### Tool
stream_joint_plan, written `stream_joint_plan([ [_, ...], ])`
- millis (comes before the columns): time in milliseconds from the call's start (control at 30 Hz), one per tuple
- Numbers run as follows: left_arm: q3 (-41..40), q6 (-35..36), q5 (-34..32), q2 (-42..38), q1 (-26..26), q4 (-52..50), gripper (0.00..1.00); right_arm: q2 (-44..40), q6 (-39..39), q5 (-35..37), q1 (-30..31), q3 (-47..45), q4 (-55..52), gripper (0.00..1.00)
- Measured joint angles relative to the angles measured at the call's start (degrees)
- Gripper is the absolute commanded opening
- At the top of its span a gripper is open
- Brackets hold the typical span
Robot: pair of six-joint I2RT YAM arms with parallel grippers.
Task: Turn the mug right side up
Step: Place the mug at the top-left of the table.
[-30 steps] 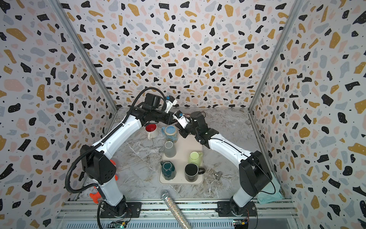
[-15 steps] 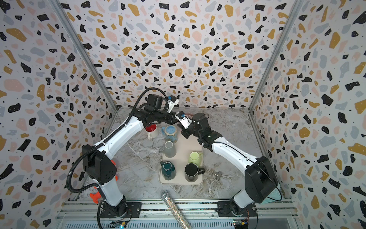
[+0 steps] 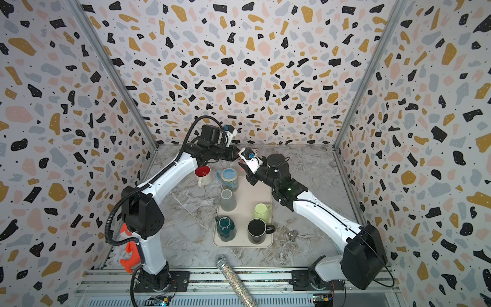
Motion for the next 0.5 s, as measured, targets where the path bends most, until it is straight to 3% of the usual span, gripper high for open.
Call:
stream_joint_plan([
  [267,0.42,-1.16,-5.07,-0.57,6.93,6.73,0.00,-3.17,1.36,0.94,-1.03,-1.88,0.00,0.23],
  [500,-13.53,-0.94,-13.92,-7.89,12.24,16.24,0.00,-5.09,2.23,1.70,-1.70,-2.97,0.04,0.23],
])
